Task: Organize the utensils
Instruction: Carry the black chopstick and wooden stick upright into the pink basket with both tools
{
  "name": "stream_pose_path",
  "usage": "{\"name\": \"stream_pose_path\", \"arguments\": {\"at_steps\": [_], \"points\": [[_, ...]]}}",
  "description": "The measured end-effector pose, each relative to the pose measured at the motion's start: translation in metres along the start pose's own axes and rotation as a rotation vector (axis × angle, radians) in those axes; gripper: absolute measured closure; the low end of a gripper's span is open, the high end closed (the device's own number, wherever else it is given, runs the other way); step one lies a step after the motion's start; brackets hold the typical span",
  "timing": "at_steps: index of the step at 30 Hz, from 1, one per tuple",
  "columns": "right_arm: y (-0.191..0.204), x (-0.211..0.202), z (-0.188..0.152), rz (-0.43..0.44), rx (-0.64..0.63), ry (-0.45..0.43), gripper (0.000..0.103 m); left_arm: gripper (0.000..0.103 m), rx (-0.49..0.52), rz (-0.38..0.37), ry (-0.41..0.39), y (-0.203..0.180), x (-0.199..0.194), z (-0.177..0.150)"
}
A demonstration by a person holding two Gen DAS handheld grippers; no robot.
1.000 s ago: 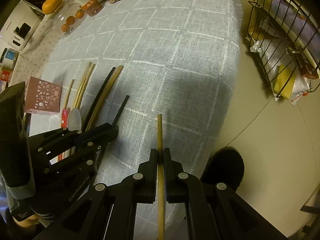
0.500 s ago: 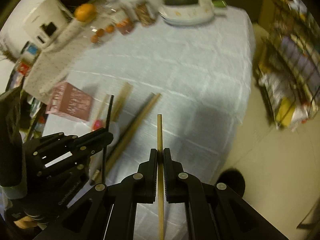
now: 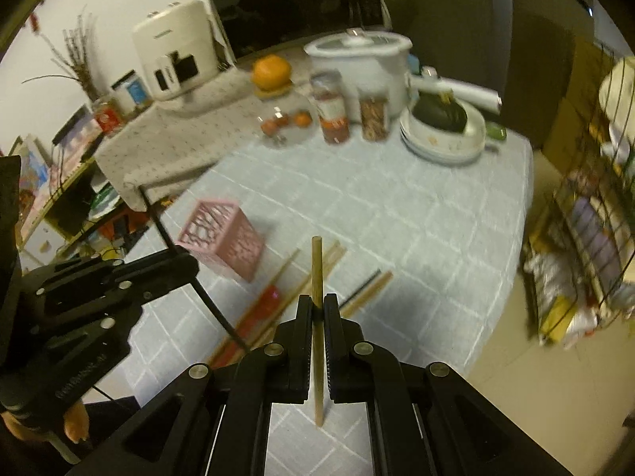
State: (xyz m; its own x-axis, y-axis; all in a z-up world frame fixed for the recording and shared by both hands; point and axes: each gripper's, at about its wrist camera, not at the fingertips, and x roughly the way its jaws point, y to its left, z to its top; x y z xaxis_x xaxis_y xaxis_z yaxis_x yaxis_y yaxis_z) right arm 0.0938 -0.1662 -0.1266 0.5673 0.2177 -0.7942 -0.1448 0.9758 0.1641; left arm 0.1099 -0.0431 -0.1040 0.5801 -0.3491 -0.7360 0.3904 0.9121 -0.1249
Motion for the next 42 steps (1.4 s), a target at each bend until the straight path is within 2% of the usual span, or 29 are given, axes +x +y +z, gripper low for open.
{"name": "stream_pose_path", "arguments": {"at_steps": [5, 11, 19, 25, 28, 36, 42], "points": [[0.015, -0.022, 0.017, -0.005, -0.024, -0.103, 0.097, 0.097, -0.031, -0.001, -0.107, 0.015, -0.035, 0.009], [0.031, -0.038, 0.039, 0.042, -0.006, -0.196, 0.097, 0.097, -0.058, 0.061, -0.251, 0.032, -0.07, 0.016], [0.05, -0.053, 0.065, 0.112, 0.008, -0.293, 0.097, 0.097, -0.088, 0.152, -0.352, 0.054, -0.088, 0.027], [0.058, -0.043, 0.082, 0.224, 0.034, -0.339, 0.097, 0.097, -0.082, 0.211, -0.353, 0.068, -0.065, 0.032], [0.063, -0.028, 0.088, 0.21, 0.017, -0.336, 0.097, 0.097, -0.095, 0.232, -0.312, 0.077, -0.047, 0.033], [0.067, 0.032, 0.093, 0.195, 0.025, -0.19, 0.097, 0.097, -0.133, 0.237, -0.169, 0.093, -0.006, 0.034], [0.064, 0.059, 0.091, 0.183, 0.056, -0.135, 0.097, 0.097, -0.177, 0.24, -0.134, 0.1, 0.006, 0.034]]}}
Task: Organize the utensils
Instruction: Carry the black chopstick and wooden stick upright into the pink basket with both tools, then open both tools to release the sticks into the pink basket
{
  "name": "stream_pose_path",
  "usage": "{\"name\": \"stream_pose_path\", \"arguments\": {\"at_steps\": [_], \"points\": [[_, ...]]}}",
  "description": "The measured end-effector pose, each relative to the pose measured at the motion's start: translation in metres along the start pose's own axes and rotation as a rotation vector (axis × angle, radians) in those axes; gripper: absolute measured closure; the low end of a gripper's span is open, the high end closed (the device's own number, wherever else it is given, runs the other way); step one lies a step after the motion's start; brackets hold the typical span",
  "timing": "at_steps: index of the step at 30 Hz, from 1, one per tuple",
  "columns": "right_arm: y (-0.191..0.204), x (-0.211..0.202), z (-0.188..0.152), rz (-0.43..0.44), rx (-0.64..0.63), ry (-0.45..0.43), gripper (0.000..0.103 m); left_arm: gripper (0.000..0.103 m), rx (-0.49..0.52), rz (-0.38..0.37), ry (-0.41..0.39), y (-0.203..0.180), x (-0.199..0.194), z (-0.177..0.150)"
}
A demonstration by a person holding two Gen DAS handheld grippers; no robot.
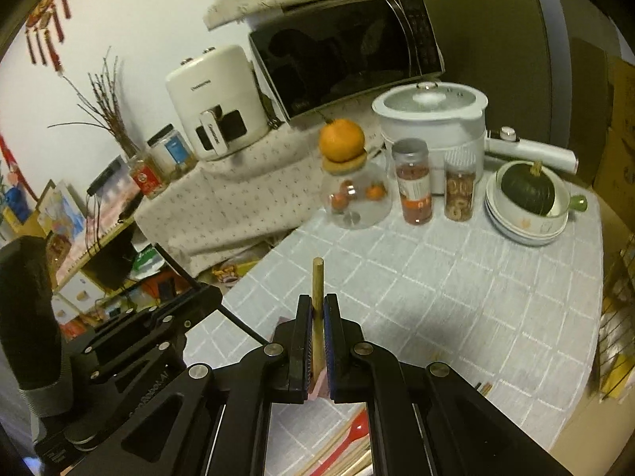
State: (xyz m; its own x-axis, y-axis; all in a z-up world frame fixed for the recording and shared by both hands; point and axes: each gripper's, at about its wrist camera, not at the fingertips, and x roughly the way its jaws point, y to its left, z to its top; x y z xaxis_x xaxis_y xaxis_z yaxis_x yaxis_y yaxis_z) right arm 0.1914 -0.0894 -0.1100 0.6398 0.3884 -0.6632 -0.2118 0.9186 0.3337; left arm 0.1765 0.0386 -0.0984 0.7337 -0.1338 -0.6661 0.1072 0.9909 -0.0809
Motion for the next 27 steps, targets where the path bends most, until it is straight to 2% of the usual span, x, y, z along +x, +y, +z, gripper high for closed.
{"name": "stream_pose_path", "arguments": {"at_steps": [4, 5, 7, 8, 9, 11, 13, 14, 15, 17, 21, 27], "points": [[-0.004, 0.003, 0.001, -0.002, 0.014, -0.004, 0.096, 0.096, 0.0, 0.0, -0.012, 0.0, 0.004, 0.003], [-0.005, 0.003, 0.001, 0.0, 0.016, -0.006, 0.095, 0.093, -0.004, -0.002, -0.017, 0.0, 0.003, 0.003], [-0.005, 0.001, 0.002, 0.0, 0.021, -0.013, 0.089, 0.076, -0.015, -0.012, -0.016, 0.001, 0.003, 0.004], [-0.006, -0.002, 0.002, 0.0, 0.024, -0.018, 0.083, 0.061, -0.022, -0.009, -0.023, 0.001, -0.001, 0.004], [-0.006, -0.005, 0.003, 0.001, 0.027, -0.025, 0.08, 0.05, -0.026, -0.008, -0.028, 0.001, -0.003, 0.005], [-0.009, -0.016, 0.005, 0.006, 0.031, -0.043, 0.078, 0.043, -0.042, -0.022, -0.03, 0.002, -0.009, 0.005], [-0.011, -0.028, 0.006, 0.004, 0.037, -0.063, 0.07, 0.039, -0.055, -0.033, -0.015, 0.003, -0.012, 0.005], [-0.012, -0.034, 0.006, 0.003, 0.039, -0.074, 0.06, 0.035, -0.058, -0.04, -0.01, 0.003, -0.017, 0.004], [-0.012, -0.042, 0.006, 0.002, 0.038, -0.089, 0.055, 0.029, -0.059, -0.042, -0.007, 0.003, -0.018, 0.004], [-0.014, -0.054, 0.006, 0.0, 0.026, -0.107, 0.053, 0.021, -0.062, -0.049, -0.006, 0.003, -0.025, 0.003], [-0.02, -0.069, 0.002, -0.018, 0.012, -0.108, 0.043, 0.018, -0.051, -0.069, 0.025, 0.003, -0.034, -0.003], [-0.036, -0.075, -0.009, -0.065, 0.011, -0.065, 0.035, 0.017, -0.022, -0.044, 0.109, 0.008, -0.035, -0.02]]}}
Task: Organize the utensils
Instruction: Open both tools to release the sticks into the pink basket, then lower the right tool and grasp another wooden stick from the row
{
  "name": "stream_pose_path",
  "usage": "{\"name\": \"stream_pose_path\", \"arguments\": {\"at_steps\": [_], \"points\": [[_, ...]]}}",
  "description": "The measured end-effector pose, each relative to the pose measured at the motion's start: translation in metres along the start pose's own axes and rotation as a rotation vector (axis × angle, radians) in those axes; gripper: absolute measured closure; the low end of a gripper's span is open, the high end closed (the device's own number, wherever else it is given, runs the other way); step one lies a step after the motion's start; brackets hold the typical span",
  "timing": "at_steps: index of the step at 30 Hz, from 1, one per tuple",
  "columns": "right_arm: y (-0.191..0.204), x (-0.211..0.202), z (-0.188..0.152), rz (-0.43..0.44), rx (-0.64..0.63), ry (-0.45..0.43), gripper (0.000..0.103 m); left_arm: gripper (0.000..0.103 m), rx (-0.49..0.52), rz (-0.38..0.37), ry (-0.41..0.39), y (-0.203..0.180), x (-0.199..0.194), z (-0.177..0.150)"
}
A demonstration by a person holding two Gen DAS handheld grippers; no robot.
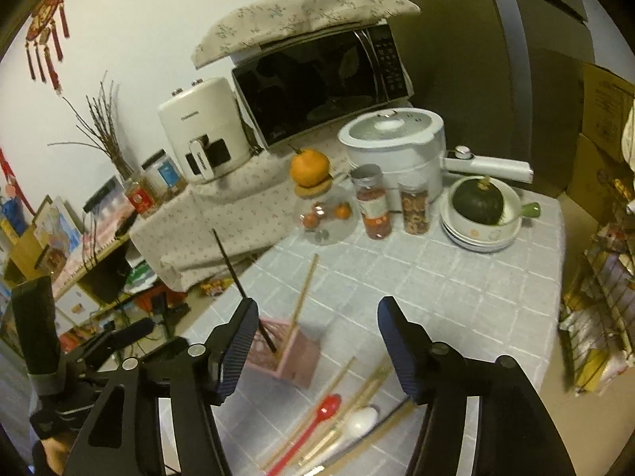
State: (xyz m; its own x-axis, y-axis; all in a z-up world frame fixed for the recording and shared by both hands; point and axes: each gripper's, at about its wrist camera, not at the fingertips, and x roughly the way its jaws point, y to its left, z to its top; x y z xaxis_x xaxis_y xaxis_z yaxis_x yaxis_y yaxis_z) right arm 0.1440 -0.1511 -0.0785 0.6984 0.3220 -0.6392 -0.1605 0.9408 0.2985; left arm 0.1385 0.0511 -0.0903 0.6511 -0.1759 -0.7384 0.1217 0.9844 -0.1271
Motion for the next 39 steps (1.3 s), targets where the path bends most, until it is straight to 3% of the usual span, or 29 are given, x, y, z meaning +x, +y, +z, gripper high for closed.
{"name": "stream_pose_path", "arguments": {"at_steps": [5, 8, 16, 20, 25, 33, 39], "points": [[-0.017, 0.012, -0.016, -0.088, 0.01, 0.096, 0.031, 0.016, 0.049, 0.027, 0.081, 0.004, 0.013, -0.021], [-0.028, 0.034, -0.034, -0.162, 0.014, 0.219, 0.031, 0.016, 0.06, 0.041, 0.17, 0.008, 0.03, -0.038], [-0.055, 0.075, -0.065, -0.23, 0.031, 0.393, 0.031, 0.016, 0.034, 0.046, 0.341, 0.014, 0.058, -0.067], [-0.076, 0.105, -0.082, -0.245, 0.096, 0.502, 0.031, 0.016, 0.047, 0.043, 0.363, 0.01, 0.064, -0.07], [-0.091, 0.13, -0.098, -0.271, 0.141, 0.565, 0.032, 0.016, 0.056, 0.023, 0.374, 0.005, 0.067, -0.07], [-0.102, 0.156, -0.109, -0.263, 0.218, 0.615, 0.066, 0.016, 0.061, 0.001, 0.384, 0.001, 0.071, -0.069], [-0.102, 0.163, -0.113, -0.281, 0.227, 0.626, 0.067, 0.016, 0.073, -0.006, 0.372, 0.001, 0.067, -0.069]]}}
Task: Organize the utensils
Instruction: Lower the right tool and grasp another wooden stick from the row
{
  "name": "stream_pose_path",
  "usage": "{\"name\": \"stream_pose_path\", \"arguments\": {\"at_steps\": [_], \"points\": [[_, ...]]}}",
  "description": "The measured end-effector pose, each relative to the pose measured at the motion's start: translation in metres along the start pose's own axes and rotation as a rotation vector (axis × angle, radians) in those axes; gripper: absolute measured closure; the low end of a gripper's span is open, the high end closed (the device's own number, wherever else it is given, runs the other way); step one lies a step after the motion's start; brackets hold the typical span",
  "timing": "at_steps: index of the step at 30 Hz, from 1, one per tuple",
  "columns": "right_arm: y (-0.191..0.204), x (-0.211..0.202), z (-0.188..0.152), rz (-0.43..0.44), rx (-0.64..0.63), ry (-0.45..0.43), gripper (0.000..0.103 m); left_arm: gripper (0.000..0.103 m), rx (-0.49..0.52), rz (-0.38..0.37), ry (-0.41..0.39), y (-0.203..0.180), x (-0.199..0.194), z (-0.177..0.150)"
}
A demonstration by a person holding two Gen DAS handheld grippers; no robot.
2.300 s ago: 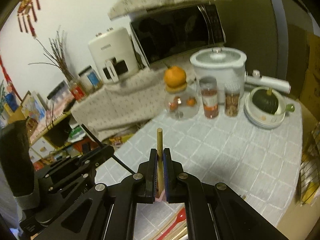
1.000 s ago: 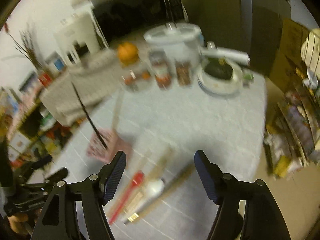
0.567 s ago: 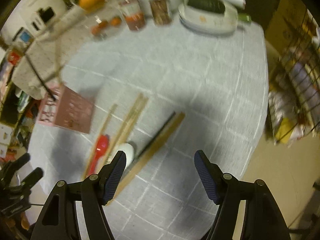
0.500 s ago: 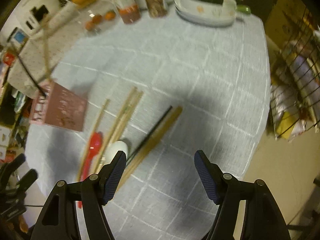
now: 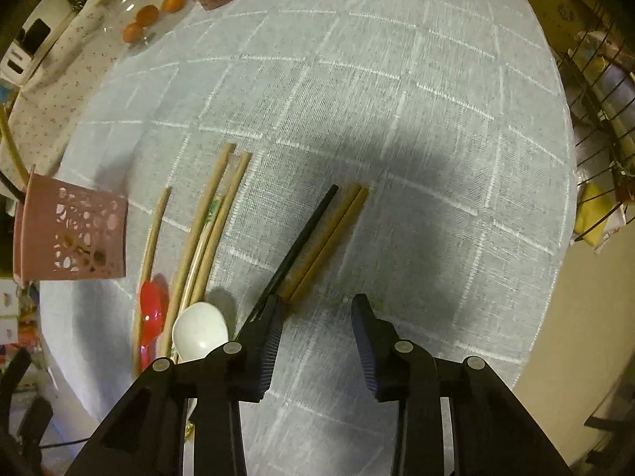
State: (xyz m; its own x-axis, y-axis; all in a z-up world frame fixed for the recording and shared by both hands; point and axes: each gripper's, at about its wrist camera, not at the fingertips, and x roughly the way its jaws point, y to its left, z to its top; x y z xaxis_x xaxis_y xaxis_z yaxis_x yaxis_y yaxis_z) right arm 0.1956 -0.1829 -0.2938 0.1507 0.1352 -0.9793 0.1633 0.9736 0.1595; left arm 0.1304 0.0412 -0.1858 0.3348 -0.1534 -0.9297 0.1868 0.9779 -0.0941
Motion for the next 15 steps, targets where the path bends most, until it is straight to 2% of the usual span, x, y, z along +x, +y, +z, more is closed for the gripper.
{"name": "stream_pose_path", "arguments": {"at_steps": [6, 10, 13, 15], "points": [[0.007, 0.002, 0.002, -0.041, -0.013, -0.01, 0.067, 0.016, 0.027, 0.0, -0.013, -0.005, -0.004, -0.002], [0.021, 0.002, -0.004, -0.106, -0.102, -0.012, 0.067, 0.016, 0.043, -0.006, -0.012, -0.011, -0.004, -0.003], [0.016, 0.0, -0.008, -0.11, -0.119, -0.007, 0.078, 0.016, 0.048, -0.026, -0.017, -0.02, -0.006, -0.003], [0.003, -0.004, -0.013, -0.079, -0.106, 0.004, 0.091, 0.016, 0.064, -0.046, -0.022, -0.029, -0.008, -0.001]]}}
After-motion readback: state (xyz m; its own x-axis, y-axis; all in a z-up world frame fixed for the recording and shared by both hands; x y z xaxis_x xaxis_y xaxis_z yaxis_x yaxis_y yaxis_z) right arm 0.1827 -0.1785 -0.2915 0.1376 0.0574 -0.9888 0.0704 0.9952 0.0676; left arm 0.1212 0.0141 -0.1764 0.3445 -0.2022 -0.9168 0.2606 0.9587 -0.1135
